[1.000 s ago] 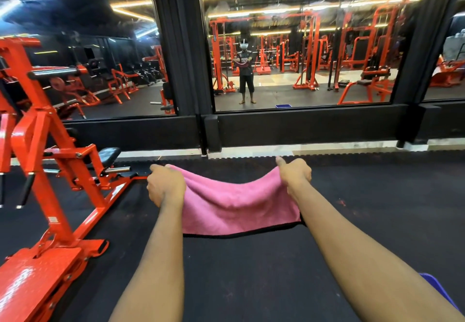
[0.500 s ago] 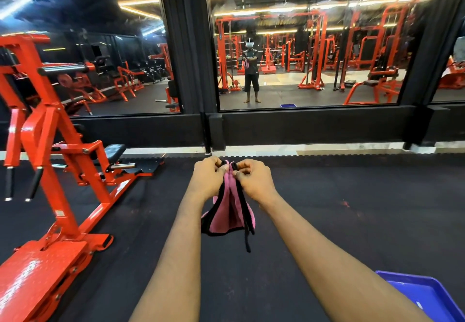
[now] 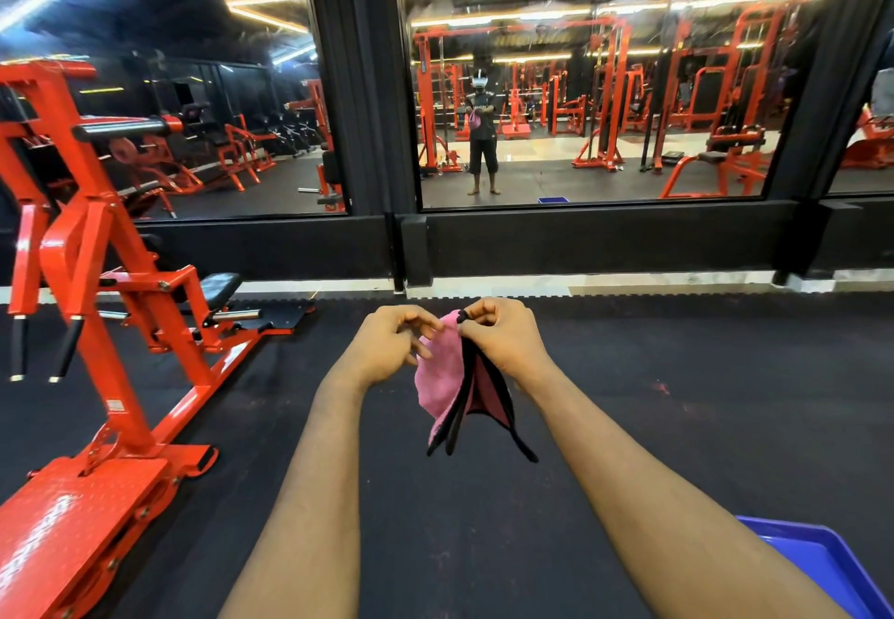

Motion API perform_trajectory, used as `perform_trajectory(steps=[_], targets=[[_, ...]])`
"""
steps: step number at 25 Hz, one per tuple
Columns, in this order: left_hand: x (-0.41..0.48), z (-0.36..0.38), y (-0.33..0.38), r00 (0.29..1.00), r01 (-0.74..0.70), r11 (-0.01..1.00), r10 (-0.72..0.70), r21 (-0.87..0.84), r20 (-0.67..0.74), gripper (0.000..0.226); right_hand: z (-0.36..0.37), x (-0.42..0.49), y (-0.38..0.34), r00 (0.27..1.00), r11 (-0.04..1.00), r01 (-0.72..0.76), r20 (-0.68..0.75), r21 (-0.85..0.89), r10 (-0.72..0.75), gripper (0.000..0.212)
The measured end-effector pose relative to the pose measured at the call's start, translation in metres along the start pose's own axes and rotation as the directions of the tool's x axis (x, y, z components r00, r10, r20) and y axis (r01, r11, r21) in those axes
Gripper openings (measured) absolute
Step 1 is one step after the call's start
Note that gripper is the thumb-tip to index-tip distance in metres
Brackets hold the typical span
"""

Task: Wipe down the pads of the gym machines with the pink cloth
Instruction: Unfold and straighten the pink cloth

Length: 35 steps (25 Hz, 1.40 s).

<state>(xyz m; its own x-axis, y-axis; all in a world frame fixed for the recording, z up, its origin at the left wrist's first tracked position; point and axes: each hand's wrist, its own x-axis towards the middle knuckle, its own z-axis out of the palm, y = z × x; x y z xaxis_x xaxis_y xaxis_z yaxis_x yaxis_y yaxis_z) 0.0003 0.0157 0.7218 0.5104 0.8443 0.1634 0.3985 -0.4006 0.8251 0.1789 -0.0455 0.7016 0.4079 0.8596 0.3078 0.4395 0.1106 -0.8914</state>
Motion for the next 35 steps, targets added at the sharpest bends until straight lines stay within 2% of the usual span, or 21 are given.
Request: perform_trajectory(steps=[2,4,6,9,11,14,17,18,22,27,29,31,32,34,35], targets=[[0.003,-0.003,-0.016,0.999,0.005,0.993,0.001,0.120,-0.053,0.054,-0.007,0.004,0.002,1.000,0.999,0.001,0.022,0.043,-0.002,0.007],[0.000,-0.003,-0.027,0.994,0.026,0.987,-0.042,0.156,0.096,0.057,-0.015,0.007,0.005,0.998,0.993,0.016,0.055,0.118,-0.022,0.013],[-0.001,0.001,-0.037,0.973,0.057,0.996,-0.072,0.074,0.217,0.048,-0.022,0.009,0.008,0.999,0.983,0.020,0.043,0.180,-0.029,0.020],[-0.005,0.011,-0.041,0.967,0.068,0.996,-0.051,-0.060,0.249,0.025,-0.028,0.008,0.013,0.998,0.970,0.012,-0.066,0.243,0.005,0.026],[-0.006,0.017,-0.043,0.978,0.034,0.998,-0.023,-0.051,0.209,0.024,-0.031,0.007,0.018,0.988,0.972,-0.037,-0.139,0.231,0.071,0.024],[-0.004,0.020,-0.040,0.999,-0.045,0.995,0.045,0.091,-0.001,0.027,-0.035,0.005,0.031,0.961,0.963,-0.170,-0.180,0.211,0.209,0.018],[0.001,0.021,-0.028,0.927,-0.174,0.970,0.219,0.167,-0.303,0.026,-0.036,-0.002,0.041,0.946,0.938,-0.263,-0.133,0.224,0.297,0.021],[0.003,0.021,-0.024,0.909,-0.196,0.966,0.243,0.168,-0.339,0.027,-0.036,-0.003,0.043,0.946,0.937,-0.271,-0.119,0.220,0.301,0.022],[0.010,0.015,-0.015,0.925,-0.235,0.957,0.275,0.171,-0.262,0.028,-0.035,-0.009,0.047,0.929,0.932,-0.325,-0.128,0.161,0.346,0.018],[0.015,0.008,-0.012,0.951,-0.178,0.970,0.213,0.165,-0.225,0.025,-0.032,-0.007,0.044,0.942,0.935,-0.242,-0.170,0.261,0.291,0.020],[0.012,0.010,-0.008,0.919,-0.227,0.964,0.260,0.141,-0.295,0.025,-0.029,-0.006,0.041,0.948,0.929,-0.216,-0.162,0.301,0.273,0.026],[0.009,0.015,-0.006,0.841,-0.272,0.956,0.292,0.111,-0.456,0.021,-0.020,-0.005,0.035,0.958,0.930,-0.183,-0.156,0.320,0.242,0.034],[0.008,0.018,-0.005,0.828,-0.244,0.967,0.247,0.074,-0.502,0.019,-0.015,-0.004,0.032,0.962,0.934,-0.160,-0.163,0.319,0.220,0.035],[0.008,0.023,-0.006,0.895,-0.081,0.997,0.078,0.013,-0.440,0.021,-0.007,-0.002,0.029,0.964,0.955,-0.139,-0.183,0.263,0.191,0.032],[0.008,0.025,-0.011,0.910,-0.054,0.998,0.058,0.021,-0.411,0.022,-0.003,0.000,0.030,0.965,0.966,-0.138,-0.190,0.218,0.181,0.031]])
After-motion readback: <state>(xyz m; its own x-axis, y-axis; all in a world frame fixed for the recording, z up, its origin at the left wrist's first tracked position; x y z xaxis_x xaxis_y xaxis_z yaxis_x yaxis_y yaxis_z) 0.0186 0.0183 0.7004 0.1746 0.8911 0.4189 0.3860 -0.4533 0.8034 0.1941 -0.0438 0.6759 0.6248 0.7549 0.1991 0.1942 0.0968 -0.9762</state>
